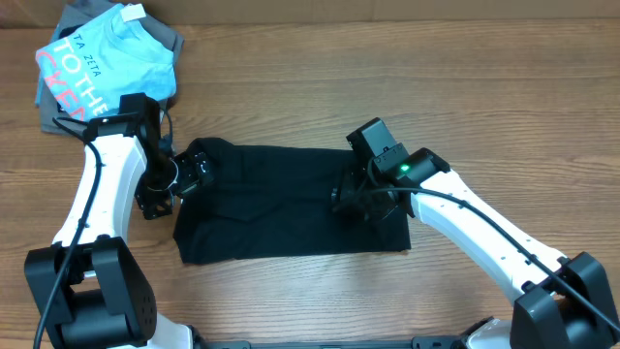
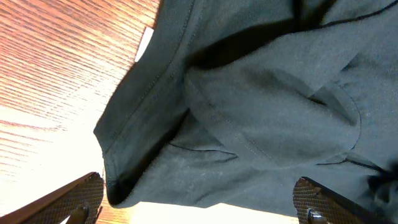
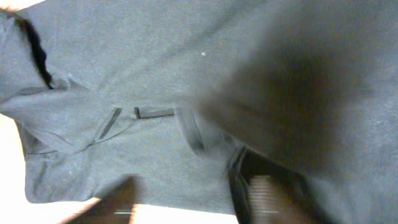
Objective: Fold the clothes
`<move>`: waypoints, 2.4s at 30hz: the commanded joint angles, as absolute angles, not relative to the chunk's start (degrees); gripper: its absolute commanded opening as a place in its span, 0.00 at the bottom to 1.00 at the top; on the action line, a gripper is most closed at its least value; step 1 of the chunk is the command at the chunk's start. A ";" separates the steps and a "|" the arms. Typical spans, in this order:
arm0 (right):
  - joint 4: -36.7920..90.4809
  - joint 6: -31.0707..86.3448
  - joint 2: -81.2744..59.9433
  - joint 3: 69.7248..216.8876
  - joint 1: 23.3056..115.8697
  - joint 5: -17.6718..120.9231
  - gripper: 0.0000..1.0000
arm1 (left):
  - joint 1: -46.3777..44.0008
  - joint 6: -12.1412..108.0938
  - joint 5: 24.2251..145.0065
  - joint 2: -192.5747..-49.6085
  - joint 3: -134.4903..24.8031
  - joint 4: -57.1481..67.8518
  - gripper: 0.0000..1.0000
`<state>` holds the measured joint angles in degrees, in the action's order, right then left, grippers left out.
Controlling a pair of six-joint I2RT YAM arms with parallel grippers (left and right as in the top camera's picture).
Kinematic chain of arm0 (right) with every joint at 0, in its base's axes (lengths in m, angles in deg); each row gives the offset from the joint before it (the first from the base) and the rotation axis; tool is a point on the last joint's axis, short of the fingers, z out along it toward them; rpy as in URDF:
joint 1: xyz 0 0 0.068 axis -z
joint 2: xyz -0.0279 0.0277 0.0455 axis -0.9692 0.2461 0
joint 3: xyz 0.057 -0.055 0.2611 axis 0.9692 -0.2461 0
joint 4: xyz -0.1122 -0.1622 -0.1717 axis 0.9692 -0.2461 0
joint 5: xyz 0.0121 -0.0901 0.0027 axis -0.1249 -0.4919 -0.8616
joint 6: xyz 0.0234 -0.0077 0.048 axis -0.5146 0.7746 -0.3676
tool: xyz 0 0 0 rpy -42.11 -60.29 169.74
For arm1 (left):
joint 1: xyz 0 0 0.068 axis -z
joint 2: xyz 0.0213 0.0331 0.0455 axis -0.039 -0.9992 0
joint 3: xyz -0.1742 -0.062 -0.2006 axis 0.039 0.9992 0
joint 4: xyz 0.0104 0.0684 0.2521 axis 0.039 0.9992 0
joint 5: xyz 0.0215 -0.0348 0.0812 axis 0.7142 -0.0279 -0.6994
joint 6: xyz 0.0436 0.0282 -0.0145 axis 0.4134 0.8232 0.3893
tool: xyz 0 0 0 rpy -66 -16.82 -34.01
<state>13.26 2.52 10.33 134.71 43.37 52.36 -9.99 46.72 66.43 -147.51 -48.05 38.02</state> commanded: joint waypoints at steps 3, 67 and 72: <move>13.94 2.46 9.32 136.28 43.02 52.18 1.00 | -10.03 47.18 67.11 -147.96 -47.72 38.19 1.00; 43.36 -3.12 22.00 133.13 51.65 73.25 0.72 | -10.03 48.03 67.15 -147.96 -47.72 38.61 1.00; 41.06 -0.97 21.98 133.31 51.65 73.25 1.00 | -10.03 48.01 67.15 -147.96 -47.72 38.61 1.00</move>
